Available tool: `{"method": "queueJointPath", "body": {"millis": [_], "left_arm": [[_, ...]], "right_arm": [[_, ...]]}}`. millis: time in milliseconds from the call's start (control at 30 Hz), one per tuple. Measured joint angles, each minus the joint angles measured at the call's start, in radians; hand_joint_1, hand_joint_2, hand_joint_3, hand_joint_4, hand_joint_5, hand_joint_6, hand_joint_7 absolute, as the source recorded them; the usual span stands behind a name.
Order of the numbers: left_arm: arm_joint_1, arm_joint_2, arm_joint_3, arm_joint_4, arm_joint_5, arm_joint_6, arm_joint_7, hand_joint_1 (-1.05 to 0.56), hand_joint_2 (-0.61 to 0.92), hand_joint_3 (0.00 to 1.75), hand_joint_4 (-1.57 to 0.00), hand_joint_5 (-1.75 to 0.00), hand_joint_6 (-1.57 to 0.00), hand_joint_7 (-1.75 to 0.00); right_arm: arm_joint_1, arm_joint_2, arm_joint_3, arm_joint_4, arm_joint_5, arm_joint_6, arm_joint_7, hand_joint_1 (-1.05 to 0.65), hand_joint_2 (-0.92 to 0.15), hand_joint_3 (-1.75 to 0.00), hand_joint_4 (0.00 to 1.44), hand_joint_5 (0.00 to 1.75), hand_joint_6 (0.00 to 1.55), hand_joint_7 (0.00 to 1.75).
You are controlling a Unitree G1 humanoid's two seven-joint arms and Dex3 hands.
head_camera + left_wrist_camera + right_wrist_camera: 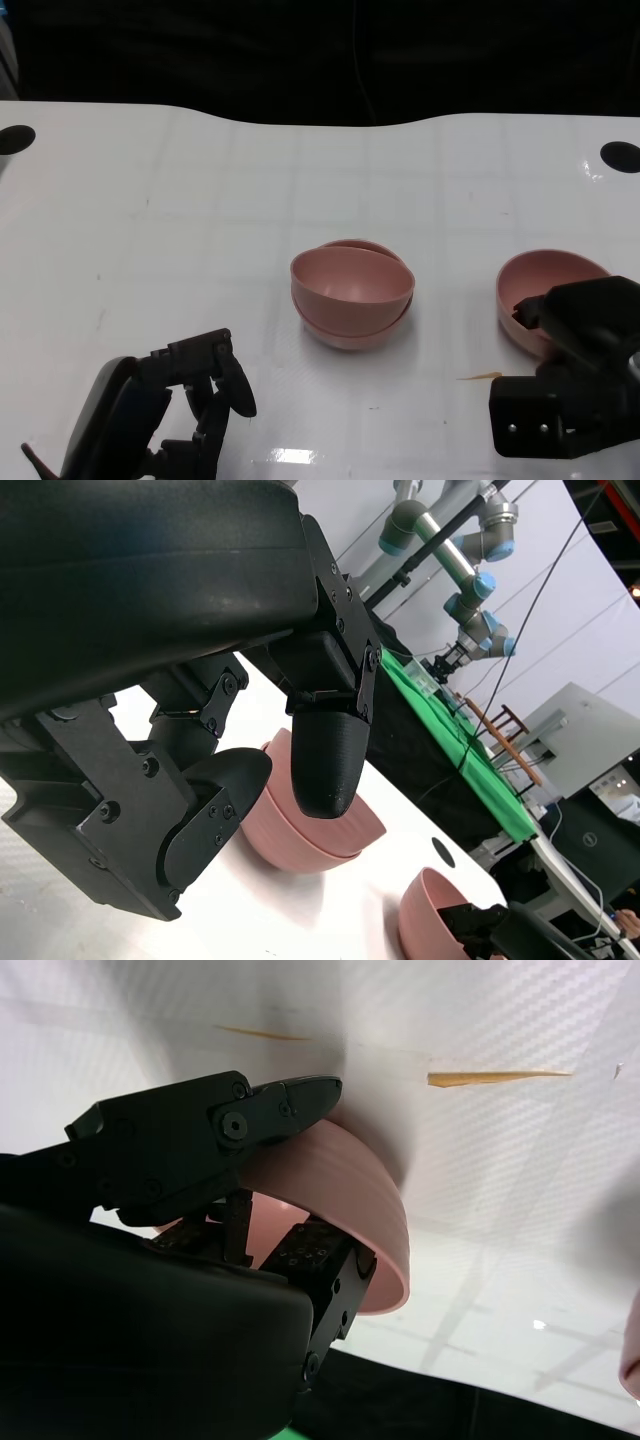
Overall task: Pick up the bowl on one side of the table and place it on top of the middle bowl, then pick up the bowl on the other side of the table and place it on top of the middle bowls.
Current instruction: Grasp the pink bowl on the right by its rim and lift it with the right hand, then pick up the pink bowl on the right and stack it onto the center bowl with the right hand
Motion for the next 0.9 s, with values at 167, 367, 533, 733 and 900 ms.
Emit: {"method": "queueJointPath", "body": {"millis": [167,367,533,733,900], "left_arm": [[0.0,0.001,0.0,0.0,0.002,0.001,0.0,0.03,0.26,1.56,-0.89,-1.71,-0.84,-1.5],[-0.001,0.002,-0.001,0.0,0.002,0.004,0.0,0.04,0.25,1.56,-0.9,-1.71,-0.84,-1.5],[-0.003,0.005,-0.001,0.0,0.002,0.005,0.0,0.04,0.25,1.55,-0.9,-1.71,-0.84,-1.49],[-0.003,0.009,-0.001,0.0,0.006,0.005,0.0,0.06,0.25,1.53,-0.91,-1.7,-0.85,-1.48],[-0.004,0.009,-0.001,0.0,0.013,0.005,0.0,0.06,0.24,1.55,-0.91,-1.7,-0.86,-1.48]], "right_arm": [[0.008,-0.008,-0.011,0.048,0.057,-0.14,-0.202,-0.13,-0.89,-0.05,0.84,1.73,1.31,0.18],[0.009,-0.009,-0.045,0.055,0.097,-0.293,-0.457,-0.01,-0.8,-0.14,0.94,1.75,0.78,1.62],[-0.002,-0.002,-0.068,0.034,0.149,-0.417,-0.568,0.01,-0.19,-1.36,1.01,1.75,0.87,1.55],[-0.06,0.021,-0.068,0.036,0.218,-0.522,-0.539,-0.02,-0.13,-1.47,1.01,1.75,0.89,1.52],[-0.113,0.064,-0.065,0.061,0.293,-0.565,-0.454,0.0,-0.15,-1.49,1.0,1.75,0.88,1.53]]}}
